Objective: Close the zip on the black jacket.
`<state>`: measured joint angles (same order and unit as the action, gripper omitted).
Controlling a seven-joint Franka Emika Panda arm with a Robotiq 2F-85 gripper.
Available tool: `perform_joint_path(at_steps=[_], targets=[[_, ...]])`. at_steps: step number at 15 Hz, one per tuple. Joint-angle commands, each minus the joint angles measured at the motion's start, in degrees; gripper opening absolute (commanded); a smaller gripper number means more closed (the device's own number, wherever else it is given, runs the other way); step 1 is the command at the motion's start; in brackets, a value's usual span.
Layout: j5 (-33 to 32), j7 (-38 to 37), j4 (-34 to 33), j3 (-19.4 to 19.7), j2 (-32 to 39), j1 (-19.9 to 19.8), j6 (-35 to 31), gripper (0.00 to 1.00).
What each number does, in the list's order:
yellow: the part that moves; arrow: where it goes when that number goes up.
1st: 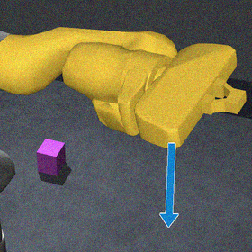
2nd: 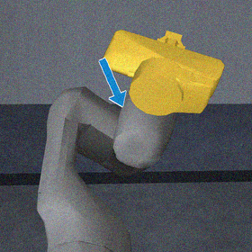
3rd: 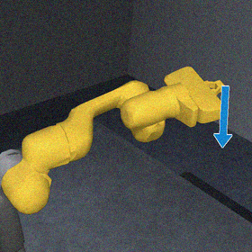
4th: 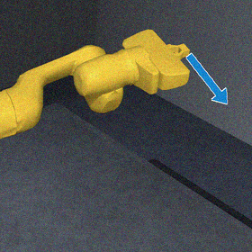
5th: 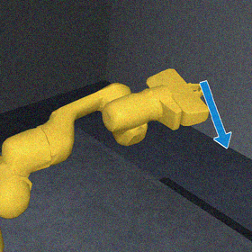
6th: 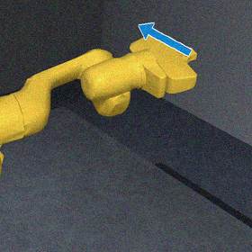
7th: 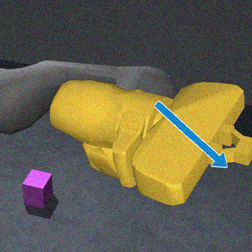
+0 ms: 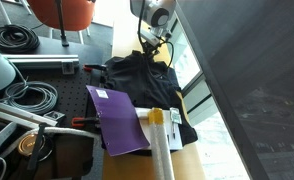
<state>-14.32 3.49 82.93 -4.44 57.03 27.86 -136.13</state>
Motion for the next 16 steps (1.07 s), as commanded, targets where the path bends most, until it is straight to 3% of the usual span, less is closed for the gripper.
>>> perform_joint_path(at_steps=[1, 2, 11, 16], targets=[[-3.8, 1.9, 7.3, 0.3, -4.4, -2.0, -3.1, 0.32], [-4.7, 2.6, 8.2, 0.5, -4.9, -2.7, -3.0, 0.33], [-10.3, 2.8, 13.3, 3.9, -7.7, -7.2, -3.9, 0.98], [-10.5, 2.9, 18.6, 5.9, -12.9, -10.9, -6.0, 1.0]])
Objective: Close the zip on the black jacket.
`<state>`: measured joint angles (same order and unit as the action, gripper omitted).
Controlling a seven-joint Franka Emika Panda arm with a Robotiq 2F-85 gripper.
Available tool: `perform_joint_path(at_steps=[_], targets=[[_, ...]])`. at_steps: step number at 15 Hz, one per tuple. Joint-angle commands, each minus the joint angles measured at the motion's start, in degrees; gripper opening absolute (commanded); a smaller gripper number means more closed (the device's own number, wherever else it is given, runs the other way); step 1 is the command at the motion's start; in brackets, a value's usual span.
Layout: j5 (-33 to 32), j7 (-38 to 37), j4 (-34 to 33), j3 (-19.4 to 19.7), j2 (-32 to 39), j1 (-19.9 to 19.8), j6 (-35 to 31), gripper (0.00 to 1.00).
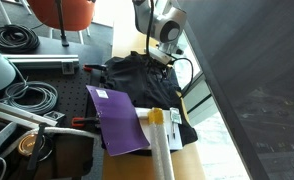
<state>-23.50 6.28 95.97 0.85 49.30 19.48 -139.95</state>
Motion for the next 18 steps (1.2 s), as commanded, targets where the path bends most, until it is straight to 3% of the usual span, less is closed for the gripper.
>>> perform_joint_path(at_steps=[1, 4, 8, 12, 18], targets=[[-1.1, 0.3, 6.4, 0.9, -6.3, -3.6, -2.7, 1.0], [4.0, 6.3, 8.2, -2.6, -10.1, -10.7, -1.0, 1.0], [17.3, 17.6, 6.0, -10.1, -14.4, -21.0, 6.6, 1.0], [24.8, 16.8, 4.1, -10.8, -20.8, -22.6, 17.1, 1.0], [21.8, 11.2, 6.7, -8.5, -30.4, -18.3, 21.2, 1.0]])
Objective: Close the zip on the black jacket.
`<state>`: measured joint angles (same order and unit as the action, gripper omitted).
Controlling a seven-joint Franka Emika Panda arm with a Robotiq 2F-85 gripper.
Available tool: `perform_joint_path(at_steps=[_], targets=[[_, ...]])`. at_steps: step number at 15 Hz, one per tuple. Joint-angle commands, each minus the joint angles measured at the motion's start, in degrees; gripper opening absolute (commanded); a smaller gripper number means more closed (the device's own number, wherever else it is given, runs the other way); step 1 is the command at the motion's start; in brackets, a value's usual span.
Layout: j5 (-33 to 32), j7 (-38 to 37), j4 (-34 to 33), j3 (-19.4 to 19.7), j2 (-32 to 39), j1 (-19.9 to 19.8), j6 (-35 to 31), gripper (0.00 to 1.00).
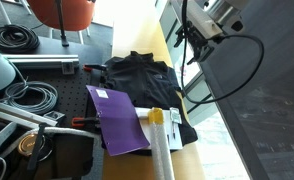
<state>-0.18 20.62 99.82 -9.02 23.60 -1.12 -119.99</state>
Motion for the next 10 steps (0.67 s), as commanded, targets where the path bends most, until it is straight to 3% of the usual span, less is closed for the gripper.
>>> perform_joint_path(at_steps=[1, 8, 9, 10], targets=[[-2.3, -4.2, 3.7, 1.6, -5.8, 2.9, 0.9, 1.0], [-9.8, -9.6, 12.6, 2.8, -11.2, 5.4, -6.8, 1.0], [-7.0, -7.3, 8.7, 2.1, -8.9, 4.7, -3.4, 1.0], [-7.3, -7.7, 9.4, 2.2, -9.0, 4.8, -4.0, 1.0]])
